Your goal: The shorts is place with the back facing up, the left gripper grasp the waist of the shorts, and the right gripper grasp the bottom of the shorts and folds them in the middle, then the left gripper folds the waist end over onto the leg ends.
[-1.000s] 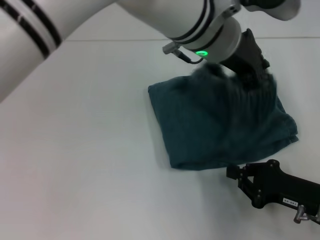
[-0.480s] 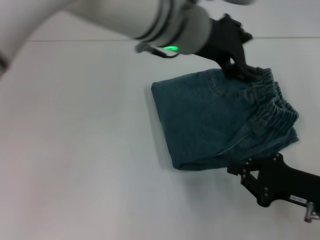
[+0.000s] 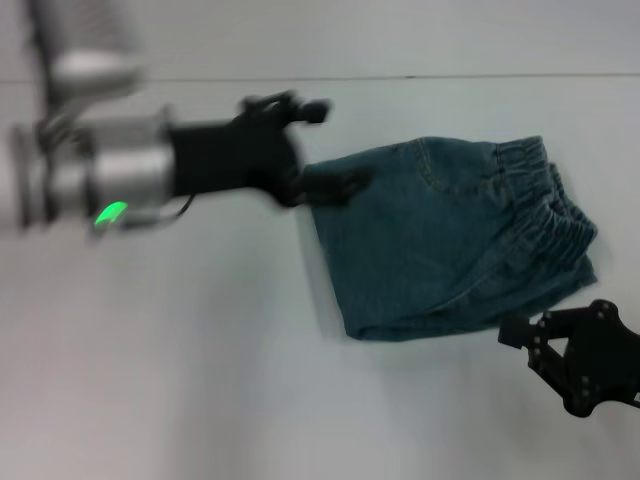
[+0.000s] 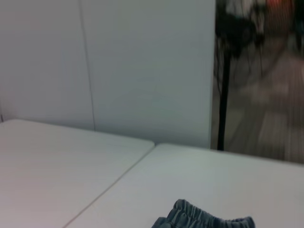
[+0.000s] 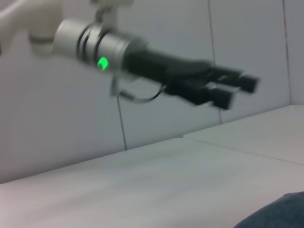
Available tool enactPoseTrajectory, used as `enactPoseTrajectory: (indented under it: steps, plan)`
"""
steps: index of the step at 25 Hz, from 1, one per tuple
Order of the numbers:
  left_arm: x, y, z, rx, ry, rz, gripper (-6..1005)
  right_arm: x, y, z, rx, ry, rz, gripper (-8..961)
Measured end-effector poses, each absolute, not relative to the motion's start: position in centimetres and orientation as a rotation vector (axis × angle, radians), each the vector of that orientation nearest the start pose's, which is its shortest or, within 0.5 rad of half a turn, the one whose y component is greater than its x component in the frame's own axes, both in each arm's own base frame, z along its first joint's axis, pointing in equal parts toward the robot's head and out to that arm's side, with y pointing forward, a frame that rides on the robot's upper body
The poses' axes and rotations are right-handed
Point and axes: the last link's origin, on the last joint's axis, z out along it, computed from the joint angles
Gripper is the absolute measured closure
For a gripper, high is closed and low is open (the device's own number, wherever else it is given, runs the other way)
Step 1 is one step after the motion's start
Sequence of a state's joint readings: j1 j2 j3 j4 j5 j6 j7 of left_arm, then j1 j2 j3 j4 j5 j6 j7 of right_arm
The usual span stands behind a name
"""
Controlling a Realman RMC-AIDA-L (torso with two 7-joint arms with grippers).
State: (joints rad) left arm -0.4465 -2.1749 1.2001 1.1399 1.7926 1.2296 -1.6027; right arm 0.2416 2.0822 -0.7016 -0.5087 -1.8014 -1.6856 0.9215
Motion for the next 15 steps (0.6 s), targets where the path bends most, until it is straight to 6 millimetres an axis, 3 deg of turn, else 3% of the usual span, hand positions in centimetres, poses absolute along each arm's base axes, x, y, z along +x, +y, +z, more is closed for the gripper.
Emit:
enactPoseTrajectory:
  steps: [3,7,9,11,13,15]
  plan:
    - [-20.7,33.6,-1.3,-2.617,-0.376,-0.794,61,31.9,23.2,-1.0,-2.55,0.46,0.89,911]
    - [-26.2,30.3,-1.6,-2.511,-0.455,-0.878,62,31.8,23.3,-1.6,-2.545,0.473,0.896,906]
    - [-28.5,28.5,-1.9,-2.441,-0.498,-0.902,62,32.0,23.2,-2.1,-2.531,0.498,0.896,904]
    - [-29.3,27.8,-2.0,-2.417,-0.516,-0.906,62,32.2,23.3,-2.6,-2.516,0.519,0.883,901]
    - [-31.7,25.2,-2.3,-2.352,-0.565,-0.879,62,32.3,23.4,-2.9,-2.509,0.516,0.87,754]
    - [-32.3,24.5,-2.4,-2.337,-0.58,-0.866,63,32.4,23.2,-3.4,-2.506,0.472,0.855,657]
